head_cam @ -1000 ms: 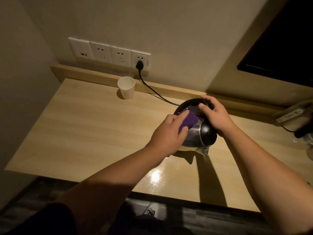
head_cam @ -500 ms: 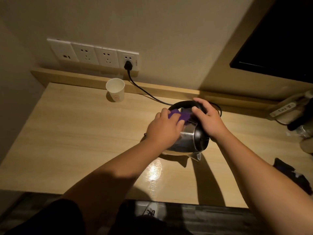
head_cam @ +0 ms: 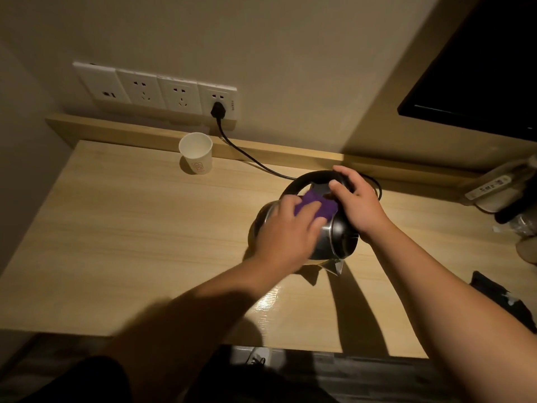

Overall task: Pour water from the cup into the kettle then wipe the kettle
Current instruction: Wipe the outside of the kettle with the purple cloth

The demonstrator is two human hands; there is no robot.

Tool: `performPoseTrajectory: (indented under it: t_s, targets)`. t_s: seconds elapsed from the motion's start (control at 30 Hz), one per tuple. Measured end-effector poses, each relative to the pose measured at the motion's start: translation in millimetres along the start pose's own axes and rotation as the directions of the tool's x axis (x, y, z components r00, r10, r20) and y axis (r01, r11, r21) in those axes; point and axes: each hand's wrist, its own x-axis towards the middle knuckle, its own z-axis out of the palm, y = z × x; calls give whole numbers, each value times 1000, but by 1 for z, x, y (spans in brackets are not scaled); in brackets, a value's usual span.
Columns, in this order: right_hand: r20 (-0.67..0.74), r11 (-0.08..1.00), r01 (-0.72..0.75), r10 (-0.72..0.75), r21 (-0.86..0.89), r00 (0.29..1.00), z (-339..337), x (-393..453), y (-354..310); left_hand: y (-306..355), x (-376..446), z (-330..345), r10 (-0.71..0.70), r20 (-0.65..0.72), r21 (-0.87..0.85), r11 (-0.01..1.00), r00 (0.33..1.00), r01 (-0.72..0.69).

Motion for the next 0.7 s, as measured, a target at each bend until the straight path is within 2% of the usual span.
performPoseTrajectory:
  t_s: [0.1, 0.2, 0.3, 0.4, 0.53, 0.7]
  targets:
    - [-40, 1000, -28, 28, -4, 999, 4, 3, 2, 23, -8, 5, 132, -21, 39, 991, 991, -131]
    - [-81, 997, -76, 77, 11, 994, 5, 4, 6, 10, -6, 6, 151, -28, 90, 985, 988, -148]
    - [-106, 989, -116, 126, 93, 986, 4, 3, 9, -14, -3, 9, -26, -44, 63, 998, 999, 28]
    - [-128, 984, -140, 153, 110, 980, 3, 3, 12, -49, -1, 10, -224, -7, 58, 973, 975, 224]
    - [-128, 986, -140, 150, 85, 980, 7, 6, 8, -81, 8, 7, -272, 45, 118, 957, 961, 266]
    - [-165, 989, -139, 145, 47, 976, 11, 10, 3, -84, 24, 1, -309, 96, 103, 949, 946, 299]
